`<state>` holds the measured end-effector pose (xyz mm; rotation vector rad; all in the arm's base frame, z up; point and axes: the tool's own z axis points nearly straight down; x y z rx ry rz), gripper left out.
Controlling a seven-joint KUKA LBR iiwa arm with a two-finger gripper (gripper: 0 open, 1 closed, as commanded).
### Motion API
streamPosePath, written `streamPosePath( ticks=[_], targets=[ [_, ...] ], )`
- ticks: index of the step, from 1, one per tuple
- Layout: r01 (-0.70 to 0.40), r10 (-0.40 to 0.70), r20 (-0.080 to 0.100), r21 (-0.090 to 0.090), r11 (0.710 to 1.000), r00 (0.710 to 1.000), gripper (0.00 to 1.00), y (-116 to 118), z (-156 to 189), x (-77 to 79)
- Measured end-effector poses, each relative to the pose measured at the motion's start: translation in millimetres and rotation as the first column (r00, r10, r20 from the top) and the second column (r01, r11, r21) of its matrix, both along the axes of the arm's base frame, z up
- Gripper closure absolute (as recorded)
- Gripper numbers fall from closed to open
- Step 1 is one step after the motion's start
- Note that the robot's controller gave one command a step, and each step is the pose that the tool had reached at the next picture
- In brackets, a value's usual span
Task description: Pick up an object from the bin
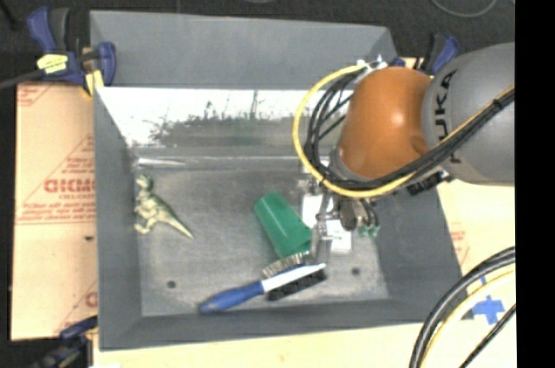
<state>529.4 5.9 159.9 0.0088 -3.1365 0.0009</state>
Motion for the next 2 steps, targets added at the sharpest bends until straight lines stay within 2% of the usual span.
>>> streamPosePath(
  ticks=[1,2],
  targets=[
    [0.0,0.0,0.008,0.0,1.0,1.0,0.0,0.1,4.4,1.7],
    [-0.147,0.147,0.016,-0.001,0.989,0.989,0.0,4.2,-29.8,-14.8]
  ],
)
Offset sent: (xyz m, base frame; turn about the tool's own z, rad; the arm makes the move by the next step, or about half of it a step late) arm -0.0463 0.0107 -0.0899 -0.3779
